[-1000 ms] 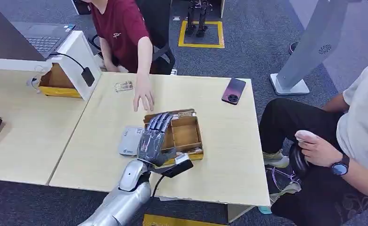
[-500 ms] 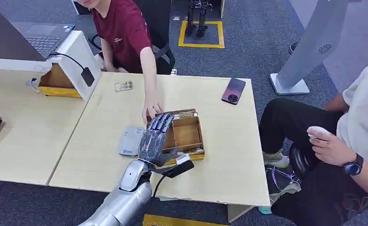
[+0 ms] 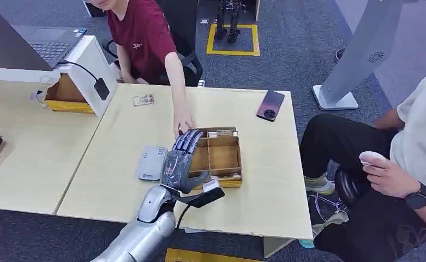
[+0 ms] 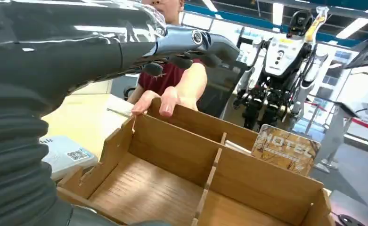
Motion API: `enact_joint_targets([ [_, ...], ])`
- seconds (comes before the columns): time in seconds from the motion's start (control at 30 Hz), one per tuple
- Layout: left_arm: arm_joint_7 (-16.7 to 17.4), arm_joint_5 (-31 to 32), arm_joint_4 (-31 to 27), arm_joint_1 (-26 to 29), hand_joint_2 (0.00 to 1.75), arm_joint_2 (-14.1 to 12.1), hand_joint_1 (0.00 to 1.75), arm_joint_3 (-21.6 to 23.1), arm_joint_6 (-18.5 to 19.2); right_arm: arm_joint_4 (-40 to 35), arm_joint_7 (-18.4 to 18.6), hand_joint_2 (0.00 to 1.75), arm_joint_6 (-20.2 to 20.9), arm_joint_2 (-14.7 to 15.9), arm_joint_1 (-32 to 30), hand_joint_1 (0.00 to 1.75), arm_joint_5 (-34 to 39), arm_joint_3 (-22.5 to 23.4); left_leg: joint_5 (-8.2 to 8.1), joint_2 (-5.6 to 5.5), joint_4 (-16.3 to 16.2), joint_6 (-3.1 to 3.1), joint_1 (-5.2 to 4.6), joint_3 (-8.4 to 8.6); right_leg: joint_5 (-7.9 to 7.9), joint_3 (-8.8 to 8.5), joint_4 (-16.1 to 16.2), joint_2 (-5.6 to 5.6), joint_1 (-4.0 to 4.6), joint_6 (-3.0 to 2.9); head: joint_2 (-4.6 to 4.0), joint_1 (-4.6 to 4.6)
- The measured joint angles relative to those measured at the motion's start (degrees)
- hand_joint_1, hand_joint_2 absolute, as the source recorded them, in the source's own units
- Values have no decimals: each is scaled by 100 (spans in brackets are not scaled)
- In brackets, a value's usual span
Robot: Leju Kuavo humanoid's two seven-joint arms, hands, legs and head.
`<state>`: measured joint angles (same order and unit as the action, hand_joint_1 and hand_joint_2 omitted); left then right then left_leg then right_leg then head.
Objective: Pass the card to the sensor for recognition and then transmit it.
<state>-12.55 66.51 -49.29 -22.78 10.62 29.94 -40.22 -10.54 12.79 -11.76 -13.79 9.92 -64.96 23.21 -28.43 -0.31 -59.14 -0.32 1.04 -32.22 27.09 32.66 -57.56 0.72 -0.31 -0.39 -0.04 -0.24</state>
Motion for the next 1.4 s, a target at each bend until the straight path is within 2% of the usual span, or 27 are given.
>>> enact_joint_targets([
  [0.27, 278, 190, -50, 2, 175, -164, 0, 133, -4, 0, -9, 175, -7, 2, -1, 0, -2, 28, 0, 1, 0, 0, 0, 1, 0, 0, 0, 1, 0, 0, 0, 0],
  [0.57, 273, 219, -109, 6, 175, -306, 0, 177, 13, 0, -9, 175, -9, 2, 0, 0, -2, 39, 0, 0, 0, 0, 0, 0, 0, 0, 0, 0, 0, 0, 0, 0],
  [0.77, -282, -405, -400, 164, 175, -557, 0, 402, 759, 2, -87, 175, -17, 9, -9, 0, 0, 124, 0, 1, 0, 0, 0, 0, 0, 1, 0, 2, 0, 0, 0, 0],
  [0.9, -337, -474, -807, 384, 175, -787, 0, 689, 1034, 0, -136, 175, -46, 20, -24, 0, 7, 181, -1, 1, 1, -1, 0, -1, 1, 2, 0, 2, 0, 0, 0, -2],
  [1.17, -343, -481, -1492, 731, 175, -1193, 0, 1027, 1281, 0, -184, 175, -81, 26, -35, 0, 22, 304, 0, 1, 1, 0, 0, -1, 1, 3, 0, 2, 0, 0, 0, 0],
  [1.4, -343, -481, -1687, 794, 175, -1327, 0, 1108, 1296, 0, -184, 175, -83, 28, -35, 0, 24, 330, 0, 0, 1, 0, 0, -1, 1, 2, 0, 1, 0, 0, 0, 0],
])
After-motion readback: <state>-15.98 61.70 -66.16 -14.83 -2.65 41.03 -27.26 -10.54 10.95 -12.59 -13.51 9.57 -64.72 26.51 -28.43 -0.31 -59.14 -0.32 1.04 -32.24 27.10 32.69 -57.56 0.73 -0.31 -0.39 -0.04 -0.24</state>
